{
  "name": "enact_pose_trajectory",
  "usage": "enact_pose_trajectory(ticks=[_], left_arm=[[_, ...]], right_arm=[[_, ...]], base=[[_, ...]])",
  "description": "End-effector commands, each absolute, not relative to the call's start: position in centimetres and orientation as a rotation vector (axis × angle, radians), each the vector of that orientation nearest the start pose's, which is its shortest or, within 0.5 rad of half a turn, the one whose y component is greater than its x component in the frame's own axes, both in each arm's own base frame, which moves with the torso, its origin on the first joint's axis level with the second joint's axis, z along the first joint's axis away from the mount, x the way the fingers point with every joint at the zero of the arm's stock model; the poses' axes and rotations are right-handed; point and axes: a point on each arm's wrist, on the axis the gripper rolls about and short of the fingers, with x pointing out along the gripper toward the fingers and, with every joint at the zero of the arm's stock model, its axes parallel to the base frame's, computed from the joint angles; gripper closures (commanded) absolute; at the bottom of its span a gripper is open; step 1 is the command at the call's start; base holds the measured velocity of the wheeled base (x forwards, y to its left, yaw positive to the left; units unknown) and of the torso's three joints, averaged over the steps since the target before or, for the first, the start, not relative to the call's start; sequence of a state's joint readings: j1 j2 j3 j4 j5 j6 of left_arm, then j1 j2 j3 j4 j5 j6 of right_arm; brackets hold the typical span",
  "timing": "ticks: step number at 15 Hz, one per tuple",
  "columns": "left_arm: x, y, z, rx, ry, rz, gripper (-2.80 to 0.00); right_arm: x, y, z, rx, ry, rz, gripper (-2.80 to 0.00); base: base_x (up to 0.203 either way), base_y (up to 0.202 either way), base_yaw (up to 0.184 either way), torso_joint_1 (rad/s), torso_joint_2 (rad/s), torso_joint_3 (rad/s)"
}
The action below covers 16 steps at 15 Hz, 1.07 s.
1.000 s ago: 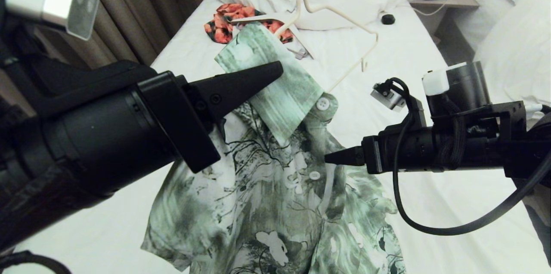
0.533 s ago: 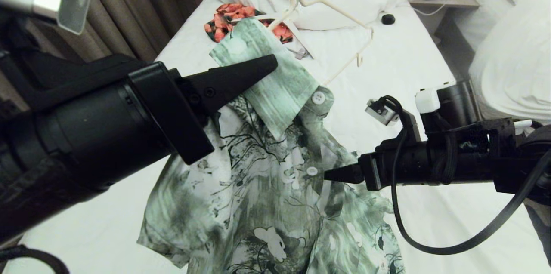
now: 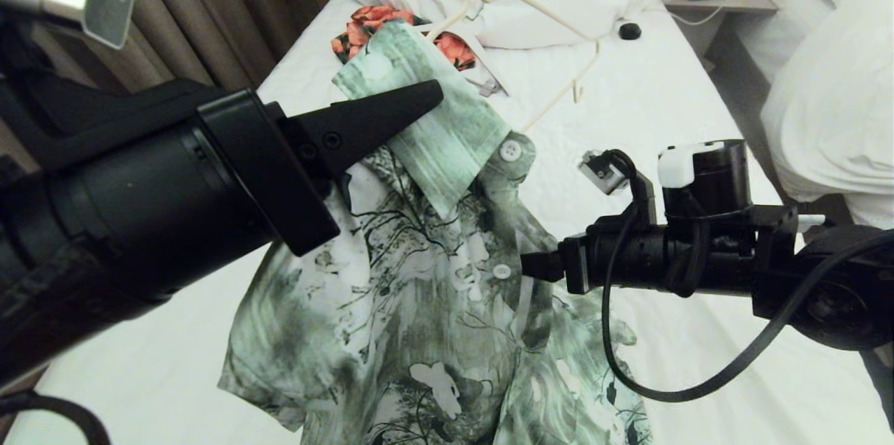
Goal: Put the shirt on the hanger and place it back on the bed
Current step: Hook the other side of the shirt onto the hanger
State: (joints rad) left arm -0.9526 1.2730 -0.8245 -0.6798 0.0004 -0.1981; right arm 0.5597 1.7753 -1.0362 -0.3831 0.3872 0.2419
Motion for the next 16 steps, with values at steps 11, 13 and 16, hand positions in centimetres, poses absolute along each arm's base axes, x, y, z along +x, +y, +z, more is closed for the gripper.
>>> enact_pose_trajectory(ticks=[11,13,16], left_arm=[[12.1,-16.9,29.8,-0.289,-0.099,-0.964,0.0],[12.4,-17.4,29.6,-0.301,-0.077,-0.964,0.0],[12.9,-18.2,28.9,-0.293,-0.046,-0.961,0.0]], right_arm=[[28.4,16.8,22.0,0.362,0.42,0.802,0.0],[28.8,15.1,22.5,0.397,0.405,0.751,0.0],[29.0,13.3,23.0,0.433,0.391,0.698,0.0]], base=[[0.0,0.0,0.0,0.0,0.0,0.0],[0.0,0.0,0.0,0.0,0.0,0.0],[0.0,0.0,0.0,0.0,0.0,0.0]])
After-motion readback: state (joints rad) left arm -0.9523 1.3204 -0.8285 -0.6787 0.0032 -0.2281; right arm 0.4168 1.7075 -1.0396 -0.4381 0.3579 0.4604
